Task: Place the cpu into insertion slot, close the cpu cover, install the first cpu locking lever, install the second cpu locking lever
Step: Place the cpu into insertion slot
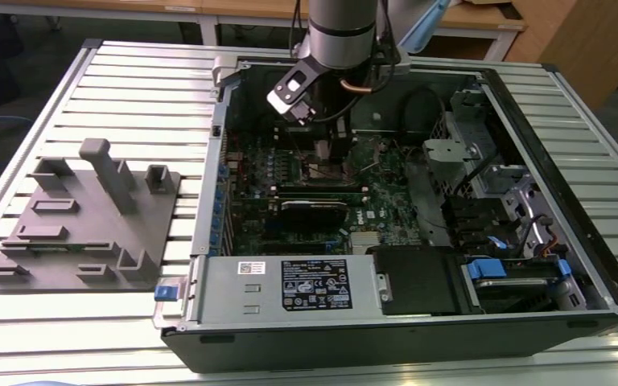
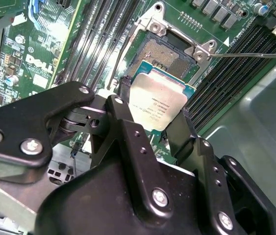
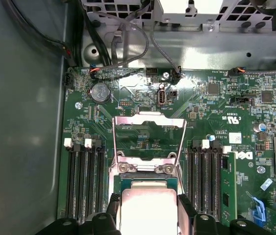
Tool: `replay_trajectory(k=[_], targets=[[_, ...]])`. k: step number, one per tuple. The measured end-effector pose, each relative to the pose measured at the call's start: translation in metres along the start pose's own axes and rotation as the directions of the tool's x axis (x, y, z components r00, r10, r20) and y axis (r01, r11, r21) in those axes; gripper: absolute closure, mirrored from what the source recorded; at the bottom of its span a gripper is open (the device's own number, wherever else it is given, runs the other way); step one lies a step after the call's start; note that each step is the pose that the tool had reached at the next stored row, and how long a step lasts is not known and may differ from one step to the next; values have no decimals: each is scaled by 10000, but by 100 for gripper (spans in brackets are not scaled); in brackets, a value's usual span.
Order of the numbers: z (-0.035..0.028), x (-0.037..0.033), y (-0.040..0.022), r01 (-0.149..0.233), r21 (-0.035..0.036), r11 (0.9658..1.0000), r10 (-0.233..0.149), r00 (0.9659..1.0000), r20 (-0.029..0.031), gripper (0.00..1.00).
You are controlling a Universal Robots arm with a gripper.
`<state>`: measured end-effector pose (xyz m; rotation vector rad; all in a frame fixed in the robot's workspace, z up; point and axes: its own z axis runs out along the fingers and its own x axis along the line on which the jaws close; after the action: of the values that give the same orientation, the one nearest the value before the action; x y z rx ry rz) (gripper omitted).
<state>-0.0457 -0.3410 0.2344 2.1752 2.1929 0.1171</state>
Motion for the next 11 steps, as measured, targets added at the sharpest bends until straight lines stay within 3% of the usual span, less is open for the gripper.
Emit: replay_trajectory(k=[11], targets=[[54, 10, -47, 3, -7, 10000, -3, 10000, 3, 46]])
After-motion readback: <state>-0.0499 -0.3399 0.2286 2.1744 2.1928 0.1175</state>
